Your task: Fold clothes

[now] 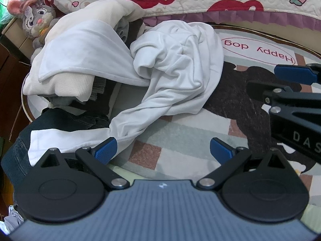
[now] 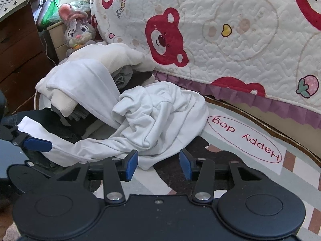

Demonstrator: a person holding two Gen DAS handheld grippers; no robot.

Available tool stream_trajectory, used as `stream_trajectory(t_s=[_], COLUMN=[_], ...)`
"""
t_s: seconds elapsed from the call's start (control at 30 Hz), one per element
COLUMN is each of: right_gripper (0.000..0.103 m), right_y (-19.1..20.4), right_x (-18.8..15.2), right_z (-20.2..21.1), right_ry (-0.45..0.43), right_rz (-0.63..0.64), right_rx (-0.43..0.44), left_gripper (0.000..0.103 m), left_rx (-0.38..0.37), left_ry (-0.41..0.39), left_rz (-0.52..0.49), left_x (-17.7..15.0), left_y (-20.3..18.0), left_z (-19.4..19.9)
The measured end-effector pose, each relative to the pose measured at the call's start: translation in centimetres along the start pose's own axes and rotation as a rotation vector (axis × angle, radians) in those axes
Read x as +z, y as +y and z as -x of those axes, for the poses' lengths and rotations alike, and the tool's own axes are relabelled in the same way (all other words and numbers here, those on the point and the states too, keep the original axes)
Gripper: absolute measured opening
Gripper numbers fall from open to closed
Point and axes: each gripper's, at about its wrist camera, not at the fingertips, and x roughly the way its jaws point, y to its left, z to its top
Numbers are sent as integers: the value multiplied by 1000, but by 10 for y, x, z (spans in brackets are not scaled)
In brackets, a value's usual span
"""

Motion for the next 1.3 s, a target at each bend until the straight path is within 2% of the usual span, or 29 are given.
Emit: stream_trajectory(t_s=[0.93, 1.13, 1.17, 1.23, 1.27, 1.3], right_gripper=[53, 53, 55, 76, 91, 92], right_y=[-4, -9, -10, -19, -25, -32], right_x=[-3, -3, -4, -8, -12, -18], right_z=[-5, -7, -8, -15, -22, -30], right_ry=[29, 32, 29, -6, -15, -4], right_rz=[-22, -44, -54, -105, -144, -194], right_rx=[-11, -18, -14, 16, 28, 30], left_gripper=[101, 101, 101, 101, 101, 101], left_rx=[6, 19, 19, 13, 13, 12], left_ry=[29, -61, -73, -92, -94, -96], left_rz=[-8, -24, -22, -18, -13, -8], left_x=[-2, -6, -6, -5, -4, -2], left_y=[-5, 6, 9, 16, 20, 24], left_z=[-10, -9, -10, -16, -23, -29])
